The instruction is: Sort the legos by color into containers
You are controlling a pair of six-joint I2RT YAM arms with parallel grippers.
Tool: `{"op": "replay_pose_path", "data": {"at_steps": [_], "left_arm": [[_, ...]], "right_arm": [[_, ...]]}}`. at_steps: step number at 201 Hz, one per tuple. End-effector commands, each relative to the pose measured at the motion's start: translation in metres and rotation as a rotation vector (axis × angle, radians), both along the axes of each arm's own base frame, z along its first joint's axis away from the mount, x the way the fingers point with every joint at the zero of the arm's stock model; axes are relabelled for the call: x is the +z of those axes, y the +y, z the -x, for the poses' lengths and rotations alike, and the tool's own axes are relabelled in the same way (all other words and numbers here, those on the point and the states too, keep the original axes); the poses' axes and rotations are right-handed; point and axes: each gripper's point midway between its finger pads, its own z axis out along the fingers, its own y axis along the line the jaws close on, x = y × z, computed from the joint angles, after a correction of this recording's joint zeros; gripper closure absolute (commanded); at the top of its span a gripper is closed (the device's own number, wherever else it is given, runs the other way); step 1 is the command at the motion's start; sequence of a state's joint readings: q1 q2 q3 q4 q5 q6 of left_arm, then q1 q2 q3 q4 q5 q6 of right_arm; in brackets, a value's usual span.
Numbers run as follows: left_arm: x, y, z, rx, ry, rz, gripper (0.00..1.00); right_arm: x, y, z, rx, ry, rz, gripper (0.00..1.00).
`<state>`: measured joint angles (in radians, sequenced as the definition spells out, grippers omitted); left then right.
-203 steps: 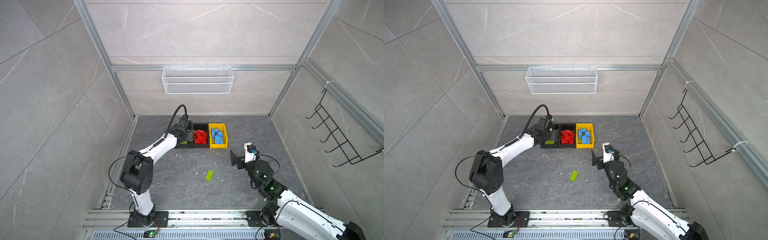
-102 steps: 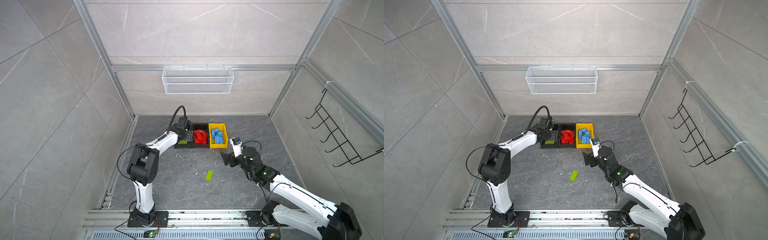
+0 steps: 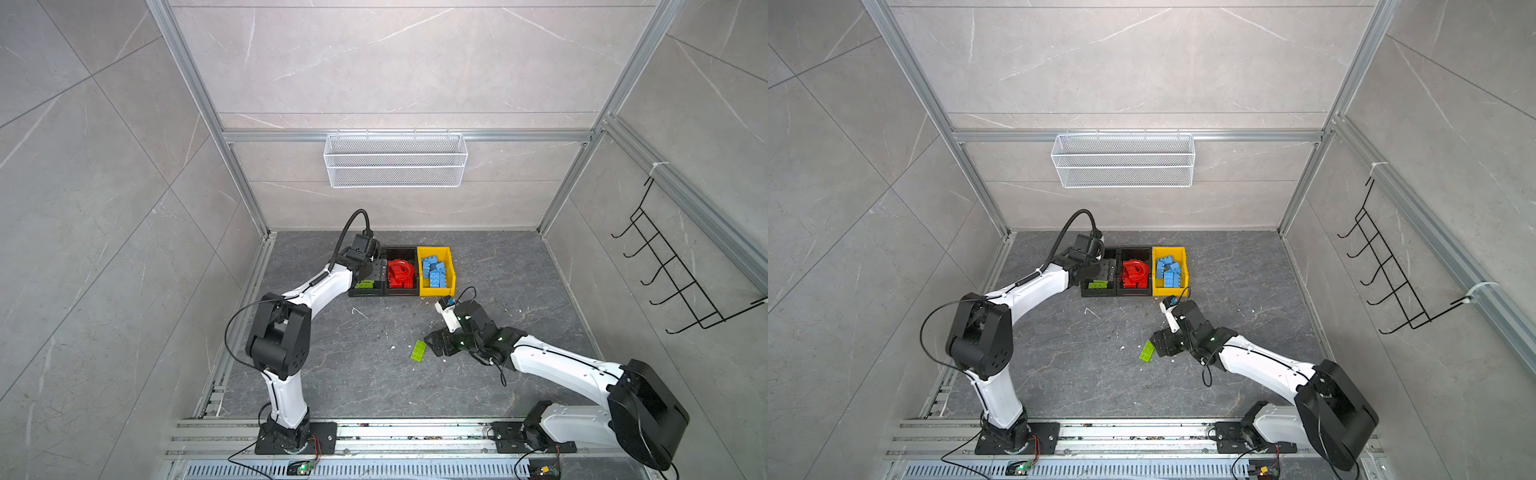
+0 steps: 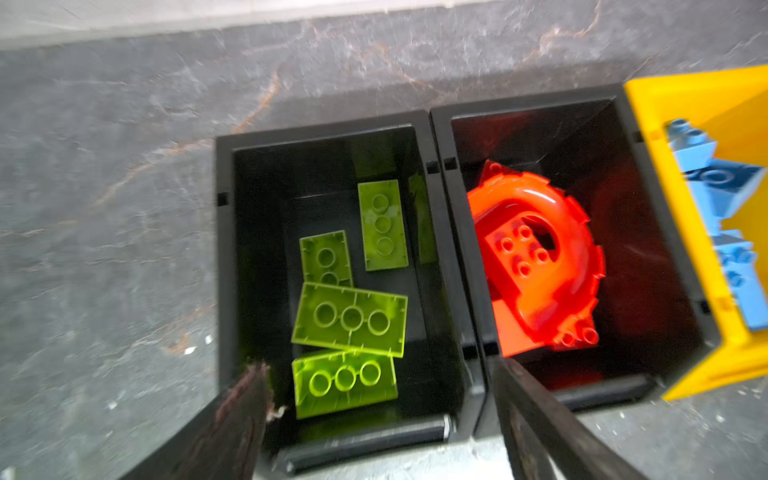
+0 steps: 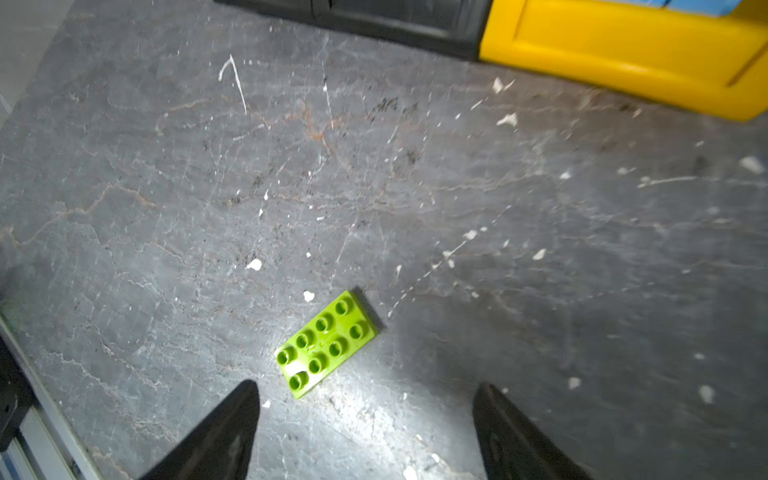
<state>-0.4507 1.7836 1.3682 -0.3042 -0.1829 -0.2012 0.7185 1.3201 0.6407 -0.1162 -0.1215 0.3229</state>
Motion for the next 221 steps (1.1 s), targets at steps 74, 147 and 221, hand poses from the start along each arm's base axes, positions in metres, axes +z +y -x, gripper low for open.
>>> {"op": "replay_pose_path", "data": {"at_steps": [74, 147, 221], "left_arm": [[0.028, 0.058, 0.071, 0.129, -0.124, 0.025, 0.10], [0.021, 0.081, 0.099, 0.199, -0.137, 0.029, 0.09], [0.015, 0.100, 0.115, 0.240, -0.134, -0.020, 0.09]], "right_arm": [[-0.032, 0.037, 0.020, 0.063, 0.075, 0.054, 0.21], [-0.044, 0.049, 0.018, 0.073, 0.113, 0.079, 0.22], [-0.052, 0.066, 0.008, 0.079, 0.076, 0.172, 0.30]]}}
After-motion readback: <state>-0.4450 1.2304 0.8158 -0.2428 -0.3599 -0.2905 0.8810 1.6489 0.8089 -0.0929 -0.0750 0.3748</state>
